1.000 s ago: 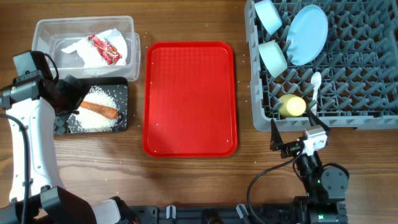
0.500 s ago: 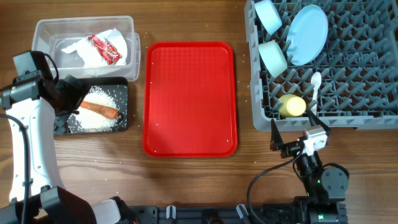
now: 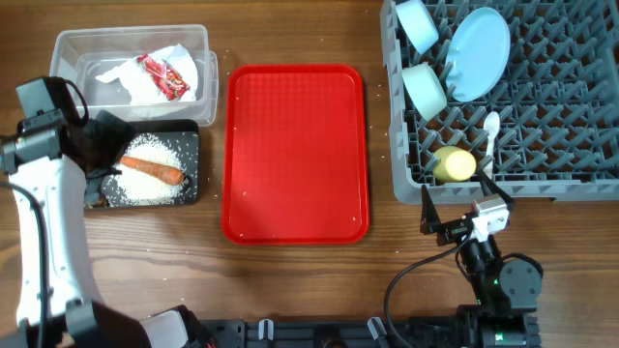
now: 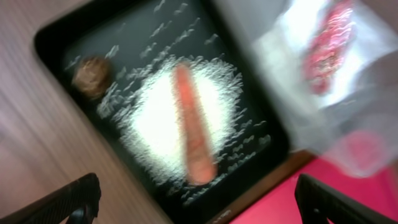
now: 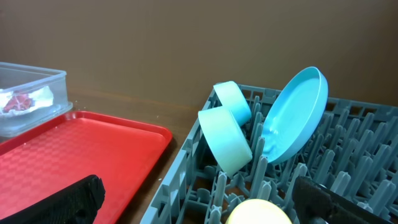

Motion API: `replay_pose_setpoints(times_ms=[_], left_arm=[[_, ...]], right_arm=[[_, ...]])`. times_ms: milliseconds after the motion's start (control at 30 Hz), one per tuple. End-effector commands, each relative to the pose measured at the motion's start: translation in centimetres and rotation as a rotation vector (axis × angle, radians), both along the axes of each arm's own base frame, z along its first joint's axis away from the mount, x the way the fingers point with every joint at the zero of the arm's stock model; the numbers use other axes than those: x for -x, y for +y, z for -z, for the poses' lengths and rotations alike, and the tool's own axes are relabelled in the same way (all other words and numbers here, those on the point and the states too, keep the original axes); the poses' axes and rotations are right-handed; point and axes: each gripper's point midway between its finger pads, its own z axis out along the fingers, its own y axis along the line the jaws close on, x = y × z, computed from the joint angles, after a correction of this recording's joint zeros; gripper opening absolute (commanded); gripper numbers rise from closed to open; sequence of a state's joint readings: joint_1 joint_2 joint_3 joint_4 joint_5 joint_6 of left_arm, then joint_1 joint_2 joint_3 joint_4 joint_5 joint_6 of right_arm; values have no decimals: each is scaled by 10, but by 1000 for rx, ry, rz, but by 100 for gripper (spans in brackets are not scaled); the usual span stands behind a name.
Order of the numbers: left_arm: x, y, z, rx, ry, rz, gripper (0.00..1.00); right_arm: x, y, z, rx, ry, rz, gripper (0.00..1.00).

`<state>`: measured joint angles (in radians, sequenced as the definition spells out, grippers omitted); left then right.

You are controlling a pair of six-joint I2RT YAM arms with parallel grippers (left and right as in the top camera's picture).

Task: Sort waste into correct bins and load items into the dishwasher rack

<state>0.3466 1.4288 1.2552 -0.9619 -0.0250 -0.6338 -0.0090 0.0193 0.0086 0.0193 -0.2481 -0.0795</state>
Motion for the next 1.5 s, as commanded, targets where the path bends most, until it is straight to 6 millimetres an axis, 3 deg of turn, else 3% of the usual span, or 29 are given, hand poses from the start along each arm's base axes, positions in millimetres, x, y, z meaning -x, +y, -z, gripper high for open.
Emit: replay_pose_setpoints(times_ms=[0,100,200,367,533,1000,1267,1333,1467], left_arm=[[-24,-41,-43,-77,-270,136,100],[-38,-78,-61,-158,-529,284,100],[-28,-92,-57,-162,-670,320,100],[1,-98,-38,-186,-808,331,100],[26,-111,-36,-323,-961,473,100],[62,-114,-20,-446,-1112,497,100],[70,-115,-7,-432,-1083,505,100],[71,-117,10,-399,-1017,519,100],[71,-116,10,-399,-1017,518,100]], right_arm=[[0,-1,-2,-1,-14,11,100],[0,-1,-2,-2,-14,11,100],[0,-1,-2,-1,-14,11,100],[0,-1,-2,-1,-14,11,100],[0,-1,-2,-1,-14,11,100],[0,-1,-2,-2,-14,11,100],[0,-1,-2,-1,-14,11,100],[0,-1,-2,-1,-14,11,100],[0,-1,-2,-2,-14,11,100]])
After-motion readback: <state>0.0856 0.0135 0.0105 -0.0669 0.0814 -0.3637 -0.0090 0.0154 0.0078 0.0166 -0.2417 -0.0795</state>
